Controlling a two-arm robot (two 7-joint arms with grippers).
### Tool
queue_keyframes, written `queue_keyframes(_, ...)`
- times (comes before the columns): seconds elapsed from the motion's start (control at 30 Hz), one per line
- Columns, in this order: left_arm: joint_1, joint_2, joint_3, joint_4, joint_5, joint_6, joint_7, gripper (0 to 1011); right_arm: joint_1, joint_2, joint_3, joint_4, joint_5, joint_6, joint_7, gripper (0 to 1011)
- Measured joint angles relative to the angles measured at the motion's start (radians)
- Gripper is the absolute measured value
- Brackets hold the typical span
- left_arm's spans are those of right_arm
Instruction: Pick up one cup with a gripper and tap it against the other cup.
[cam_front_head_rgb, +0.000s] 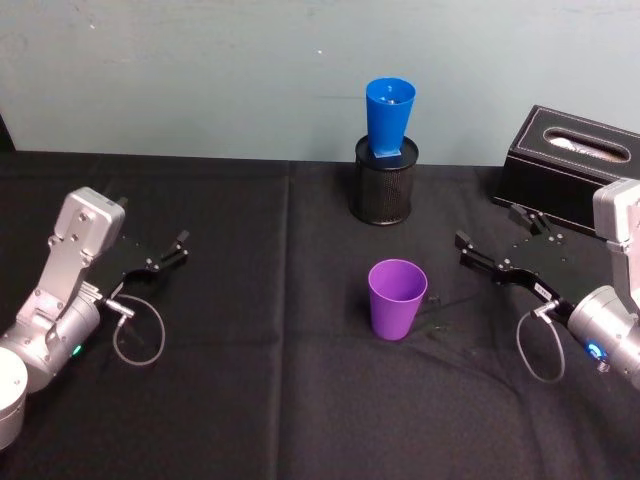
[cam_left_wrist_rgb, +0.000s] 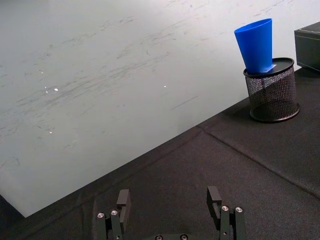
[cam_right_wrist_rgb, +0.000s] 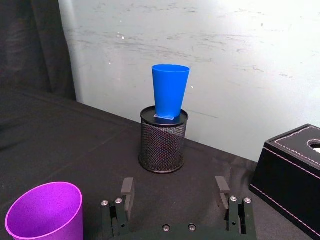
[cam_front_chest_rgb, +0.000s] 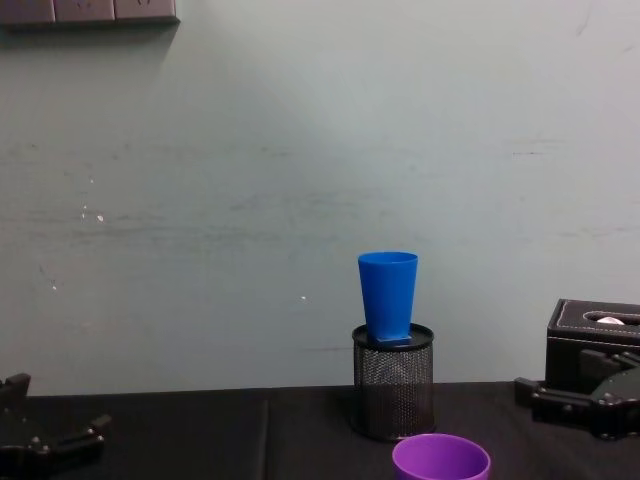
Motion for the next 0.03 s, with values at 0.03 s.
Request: queue_keyframes(0.03,0.0,0.0,0.0,0.0,0.0,0.0,0.0,1005,0.0,0.0,0.0,0.0,0.0,0.0,0.0,1002)
